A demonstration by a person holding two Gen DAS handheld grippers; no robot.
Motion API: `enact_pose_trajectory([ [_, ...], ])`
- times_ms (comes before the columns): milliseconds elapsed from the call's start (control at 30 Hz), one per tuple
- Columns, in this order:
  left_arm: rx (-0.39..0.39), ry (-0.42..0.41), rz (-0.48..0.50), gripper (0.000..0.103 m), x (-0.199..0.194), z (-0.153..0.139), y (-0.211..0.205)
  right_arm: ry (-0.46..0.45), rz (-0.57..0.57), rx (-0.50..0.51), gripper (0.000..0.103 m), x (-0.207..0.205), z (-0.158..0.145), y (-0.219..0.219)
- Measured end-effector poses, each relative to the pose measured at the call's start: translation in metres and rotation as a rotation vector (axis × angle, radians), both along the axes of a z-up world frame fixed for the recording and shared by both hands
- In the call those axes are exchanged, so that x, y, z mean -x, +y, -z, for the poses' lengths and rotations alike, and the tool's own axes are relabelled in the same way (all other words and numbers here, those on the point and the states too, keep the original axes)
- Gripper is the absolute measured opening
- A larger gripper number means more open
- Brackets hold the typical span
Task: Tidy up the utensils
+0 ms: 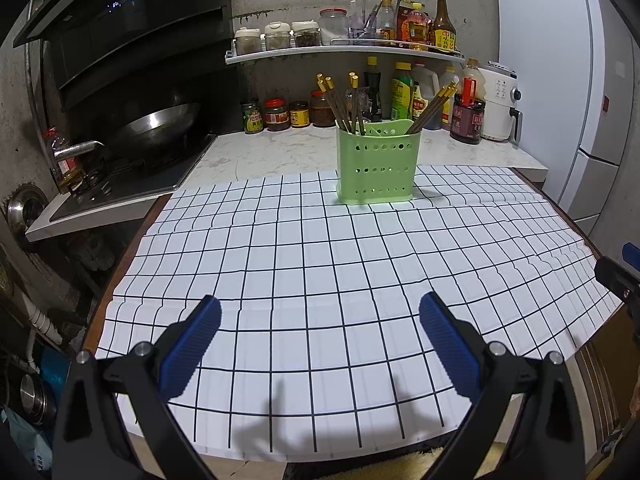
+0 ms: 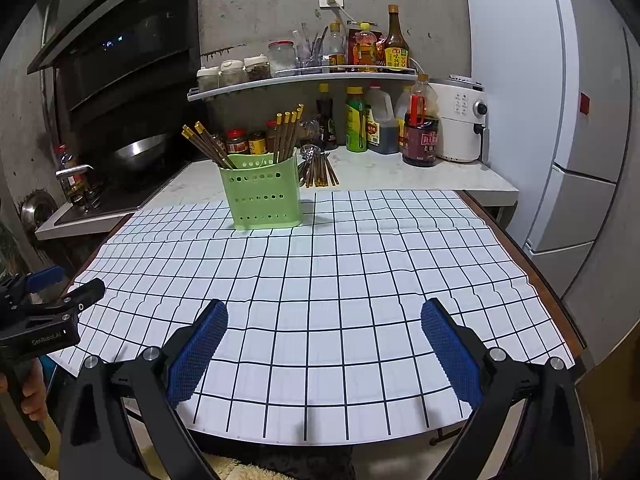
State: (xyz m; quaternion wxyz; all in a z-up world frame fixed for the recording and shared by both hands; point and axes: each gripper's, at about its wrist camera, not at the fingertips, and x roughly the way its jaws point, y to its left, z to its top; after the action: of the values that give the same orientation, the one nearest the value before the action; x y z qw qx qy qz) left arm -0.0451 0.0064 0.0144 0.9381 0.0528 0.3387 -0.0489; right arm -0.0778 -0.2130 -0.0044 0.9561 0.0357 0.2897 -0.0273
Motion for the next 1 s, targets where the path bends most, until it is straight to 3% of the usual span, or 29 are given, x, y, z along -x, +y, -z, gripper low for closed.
enact_pose_trajectory([
  [1000,0.004,0.000,-0.008,0.097,0.0022,0.0006,-0.0025,0.002,0.004,-0.003,0.096,0.0005,0.0033,-0.0016],
])
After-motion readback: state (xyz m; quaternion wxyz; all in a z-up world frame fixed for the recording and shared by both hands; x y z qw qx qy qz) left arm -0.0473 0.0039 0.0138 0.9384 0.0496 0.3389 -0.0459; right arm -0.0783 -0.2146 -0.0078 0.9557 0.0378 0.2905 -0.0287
